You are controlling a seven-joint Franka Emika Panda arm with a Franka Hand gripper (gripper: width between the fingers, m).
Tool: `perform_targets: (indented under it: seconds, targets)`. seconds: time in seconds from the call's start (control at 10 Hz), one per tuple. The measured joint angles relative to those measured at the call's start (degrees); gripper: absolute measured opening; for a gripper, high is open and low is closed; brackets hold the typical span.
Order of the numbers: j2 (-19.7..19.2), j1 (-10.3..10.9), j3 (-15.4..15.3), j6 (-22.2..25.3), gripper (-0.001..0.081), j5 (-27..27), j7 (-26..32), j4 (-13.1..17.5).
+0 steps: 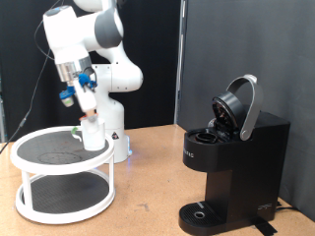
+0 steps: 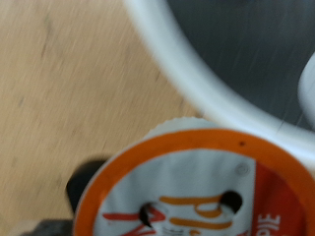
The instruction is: Make a cup of coffee with the keurig machine
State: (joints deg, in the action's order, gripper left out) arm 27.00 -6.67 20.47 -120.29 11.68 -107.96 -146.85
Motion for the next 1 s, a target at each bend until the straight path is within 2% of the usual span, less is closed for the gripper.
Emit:
perform_targets:
  seconds: [0.2, 0.4, 0.6, 0.7, 1.0]
  targets:
    - [0.1, 3.2, -0.5, 0.7, 0.0368, 7.5, 0.4, 1.5]
    - [0.1, 3.6, -0.9, 0.6, 0.0368, 8.5, -0.1, 1.7]
    - [0.0, 4.8, -0.2, 1.1, 0.0368, 14.4, 1.8, 2.2]
    - [-0.5, 6.2, 0.0, 1.4, 0.0368, 18.6, 2.5, 3.2]
    - [-3.8, 10.0, 0.4, 7.6, 0.0368, 28.2, 3.6, 8.7]
